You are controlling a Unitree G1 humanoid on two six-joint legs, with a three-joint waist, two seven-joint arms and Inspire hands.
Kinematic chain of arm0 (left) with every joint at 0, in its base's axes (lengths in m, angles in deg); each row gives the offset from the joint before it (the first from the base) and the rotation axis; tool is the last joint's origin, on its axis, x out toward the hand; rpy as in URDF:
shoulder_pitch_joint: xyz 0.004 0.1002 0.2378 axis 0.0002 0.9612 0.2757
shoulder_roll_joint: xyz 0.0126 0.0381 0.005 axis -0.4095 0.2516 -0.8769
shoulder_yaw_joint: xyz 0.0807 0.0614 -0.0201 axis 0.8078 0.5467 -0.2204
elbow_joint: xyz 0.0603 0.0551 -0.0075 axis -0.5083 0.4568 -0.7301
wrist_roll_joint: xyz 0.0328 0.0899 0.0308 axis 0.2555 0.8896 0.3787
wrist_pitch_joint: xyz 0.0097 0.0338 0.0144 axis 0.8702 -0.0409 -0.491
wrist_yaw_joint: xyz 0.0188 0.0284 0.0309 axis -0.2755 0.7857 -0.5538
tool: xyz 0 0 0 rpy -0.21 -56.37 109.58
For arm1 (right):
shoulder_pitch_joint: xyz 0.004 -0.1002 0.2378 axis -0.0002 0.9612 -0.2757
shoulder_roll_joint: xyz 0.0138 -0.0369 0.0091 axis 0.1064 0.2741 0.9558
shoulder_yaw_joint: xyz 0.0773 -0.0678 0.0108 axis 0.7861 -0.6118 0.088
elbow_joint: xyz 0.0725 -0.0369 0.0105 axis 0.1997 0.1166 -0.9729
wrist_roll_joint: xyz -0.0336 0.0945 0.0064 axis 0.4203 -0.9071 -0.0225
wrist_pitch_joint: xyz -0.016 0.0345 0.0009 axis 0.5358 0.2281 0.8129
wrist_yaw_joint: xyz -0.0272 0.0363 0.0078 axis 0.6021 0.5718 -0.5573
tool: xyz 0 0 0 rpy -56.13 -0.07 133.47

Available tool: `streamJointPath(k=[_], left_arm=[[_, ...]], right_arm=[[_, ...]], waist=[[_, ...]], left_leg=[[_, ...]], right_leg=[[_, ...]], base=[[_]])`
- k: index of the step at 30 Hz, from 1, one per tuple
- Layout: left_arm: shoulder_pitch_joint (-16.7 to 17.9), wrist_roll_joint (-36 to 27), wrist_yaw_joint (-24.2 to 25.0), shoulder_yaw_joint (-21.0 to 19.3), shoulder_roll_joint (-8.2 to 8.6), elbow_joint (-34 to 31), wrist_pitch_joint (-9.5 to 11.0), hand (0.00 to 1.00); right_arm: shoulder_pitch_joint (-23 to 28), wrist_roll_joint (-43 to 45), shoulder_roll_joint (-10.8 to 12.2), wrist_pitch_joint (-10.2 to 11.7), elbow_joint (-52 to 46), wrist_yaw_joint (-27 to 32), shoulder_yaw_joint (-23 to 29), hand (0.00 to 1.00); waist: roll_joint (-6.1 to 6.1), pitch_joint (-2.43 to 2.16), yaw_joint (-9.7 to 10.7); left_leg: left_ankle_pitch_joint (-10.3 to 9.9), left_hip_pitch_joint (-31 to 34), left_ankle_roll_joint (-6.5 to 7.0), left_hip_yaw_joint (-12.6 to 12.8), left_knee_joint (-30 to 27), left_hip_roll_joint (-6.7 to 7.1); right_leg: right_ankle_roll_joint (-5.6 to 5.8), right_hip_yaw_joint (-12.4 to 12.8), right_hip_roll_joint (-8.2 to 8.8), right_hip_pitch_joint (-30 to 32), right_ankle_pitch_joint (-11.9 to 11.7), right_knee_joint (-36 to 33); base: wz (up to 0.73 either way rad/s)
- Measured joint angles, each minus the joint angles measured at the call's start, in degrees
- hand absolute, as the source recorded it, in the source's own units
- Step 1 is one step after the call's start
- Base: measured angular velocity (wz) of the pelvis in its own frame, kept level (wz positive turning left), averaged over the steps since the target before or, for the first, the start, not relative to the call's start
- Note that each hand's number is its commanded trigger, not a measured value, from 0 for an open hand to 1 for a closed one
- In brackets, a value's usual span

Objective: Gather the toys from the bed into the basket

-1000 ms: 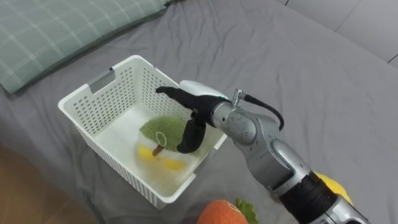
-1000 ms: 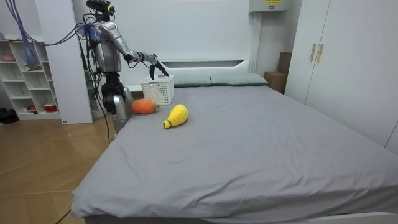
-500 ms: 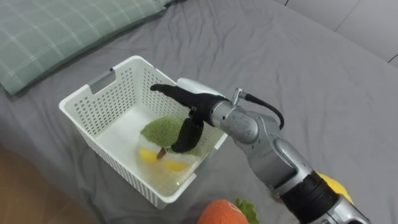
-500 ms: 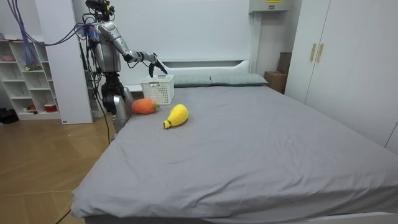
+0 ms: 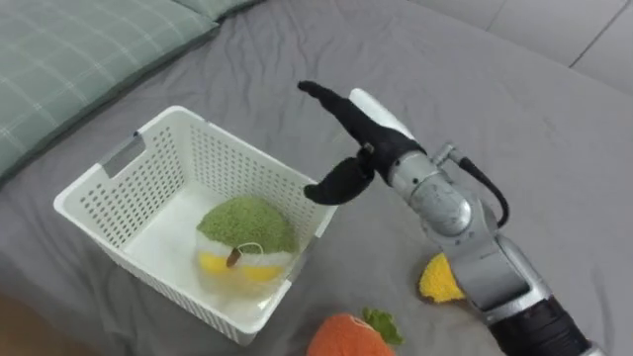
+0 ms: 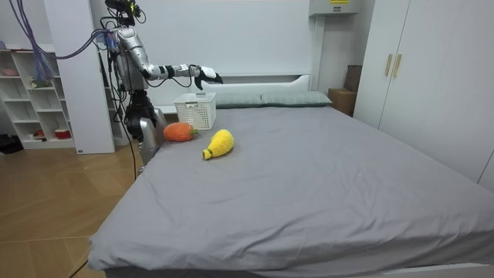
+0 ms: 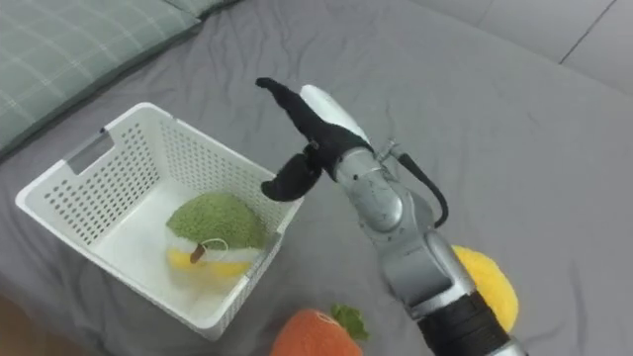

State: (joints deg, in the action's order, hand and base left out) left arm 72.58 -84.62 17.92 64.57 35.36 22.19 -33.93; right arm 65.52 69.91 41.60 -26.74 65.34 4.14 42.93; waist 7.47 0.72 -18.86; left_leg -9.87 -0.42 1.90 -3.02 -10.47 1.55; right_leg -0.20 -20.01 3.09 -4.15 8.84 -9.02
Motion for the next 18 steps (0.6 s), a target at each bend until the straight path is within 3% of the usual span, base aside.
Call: streamJointPath(k=[10,15,18], left_arm=[[1.9,0.2,0.4,-2.9,1.16,-2.6,1.0,0.0],[2.3,0.1,0.4,-2.9,1.16,-2.9,1.0,0.0],[2.8,0.1,0.3,-2.8,1.09,-2.9,1.0,0.0]], right_arm=[[2.3,-2.6,-1.6,0.9,1.0,8.1,8.9,0.0],[2.4,-2.5,-2.3,1.5,6.1,9.4,9.6,0.0],[3.7,-2.6,-3.1,1.3,6.5,9.4,9.6,0.0]], waist=[[-1.06,0.01,4.9],[-1.51,-0.68,6.4],[-1.55,-0.71,6.9]], left_leg=[[0.0,-2.3,0.05,2.3,1.0,-0.34],[0.0,-2.3,0.06,2.4,1.0,-0.37],[0.0,-2.3,0.06,2.5,1.0,-0.39]], right_leg=[[0.06,2.0,-0.21,-1.1,-0.1,0.2],[0.06,2.5,-0.2,-1.1,-0.1,0.0],[0.06,2.6,-0.23,-1.0,-0.1,-0.1]], base=[[-0.1],[0.0],[0.0]])
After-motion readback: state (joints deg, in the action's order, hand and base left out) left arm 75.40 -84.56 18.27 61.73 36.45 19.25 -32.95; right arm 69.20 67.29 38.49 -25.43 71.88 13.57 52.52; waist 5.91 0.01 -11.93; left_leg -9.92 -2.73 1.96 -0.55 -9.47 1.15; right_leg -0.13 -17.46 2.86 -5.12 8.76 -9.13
